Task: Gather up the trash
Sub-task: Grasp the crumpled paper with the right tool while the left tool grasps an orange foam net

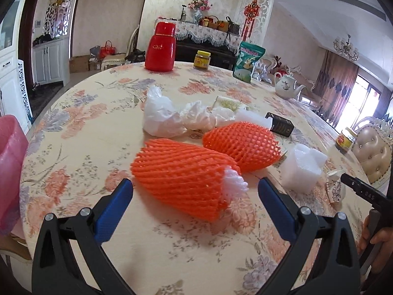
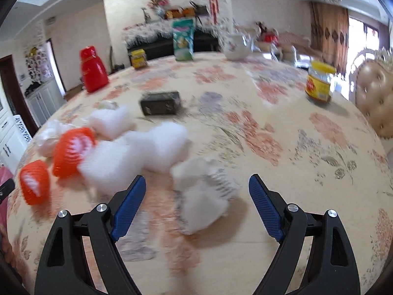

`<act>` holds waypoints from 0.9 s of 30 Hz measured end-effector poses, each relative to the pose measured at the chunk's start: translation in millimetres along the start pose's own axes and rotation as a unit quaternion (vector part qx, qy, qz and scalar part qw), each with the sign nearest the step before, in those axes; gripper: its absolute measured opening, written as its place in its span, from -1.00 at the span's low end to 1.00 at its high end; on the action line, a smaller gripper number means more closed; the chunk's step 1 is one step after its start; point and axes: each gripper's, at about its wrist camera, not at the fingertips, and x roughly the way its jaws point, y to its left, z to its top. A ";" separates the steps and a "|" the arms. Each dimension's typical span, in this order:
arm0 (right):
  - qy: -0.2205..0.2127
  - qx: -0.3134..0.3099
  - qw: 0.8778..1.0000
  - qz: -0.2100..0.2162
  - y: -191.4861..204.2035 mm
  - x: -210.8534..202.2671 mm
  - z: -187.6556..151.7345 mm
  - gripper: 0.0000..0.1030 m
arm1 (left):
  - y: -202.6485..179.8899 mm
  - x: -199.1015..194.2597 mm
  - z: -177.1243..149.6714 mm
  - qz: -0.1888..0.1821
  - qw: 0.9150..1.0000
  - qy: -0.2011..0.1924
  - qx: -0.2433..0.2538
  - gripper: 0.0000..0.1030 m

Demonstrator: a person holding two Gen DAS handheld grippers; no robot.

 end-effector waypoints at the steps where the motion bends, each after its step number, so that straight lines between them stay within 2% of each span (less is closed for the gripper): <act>1: 0.012 -0.001 1.000 -0.002 -3.8 7.7 0.4 0.57 | -1.9 3.4 0.3 0.003 1.000 0.004 -0.001 0.91; 8: 0.040 -0.004 0.999 -0.001 -2.5 30.8 0.2 0.56 | -2.2 20.9 0.1 0.019 0.999 0.026 -0.018 0.91; 11: 0.043 0.003 0.999 0.006 -3.8 31.4 -0.4 0.41 | -3.9 30.7 1.8 0.020 0.999 0.037 -0.028 0.91; 12: 0.044 0.005 0.999 0.006 -4.0 31.0 -1.1 0.28 | -5.0 34.2 2.7 0.023 0.998 0.040 -0.031 0.91; 16: 0.046 0.009 0.999 0.017 -5.4 30.1 -1.9 0.26 | -10.1 47.2 7.3 0.050 0.997 0.044 -0.030 0.91; 19: 0.042 0.005 0.999 0.016 -3.0 28.3 -1.7 0.25 | -10.2 56.9 10.4 0.057 0.996 0.053 -0.036 0.90; 21: 0.040 0.004 0.999 0.016 -1.7 28.2 -1.0 0.25 | -9.1 59.0 10.2 0.059 0.996 0.049 -0.043 0.69; 22: 0.041 0.003 0.999 0.016 -1.0 28.5 -0.8 0.25 | -8.4 60.2 9.8 0.055 0.996 0.053 -0.045 0.31; 23: 0.041 0.003 0.999 0.016 -0.7 28.8 -0.4 0.25 | -8.4 62.8 9.5 0.048 0.996 0.063 -0.040 0.11; 24: 0.040 0.003 0.999 0.017 -0.8 28.9 -0.1 0.25 | -9.2 62.5 9.5 0.048 0.996 0.064 -0.033 0.03; 26: 0.040 0.006 0.999 0.020 -1.6 28.7 0.3 0.25 | -10.3 56.8 9.5 0.045 0.997 0.054 -0.024 -0.36; 27: 0.039 0.007 0.999 0.020 -1.9 28.4 0.0 0.25 | -10.8 54.2 8.9 0.044 0.998 0.051 -0.019 -0.44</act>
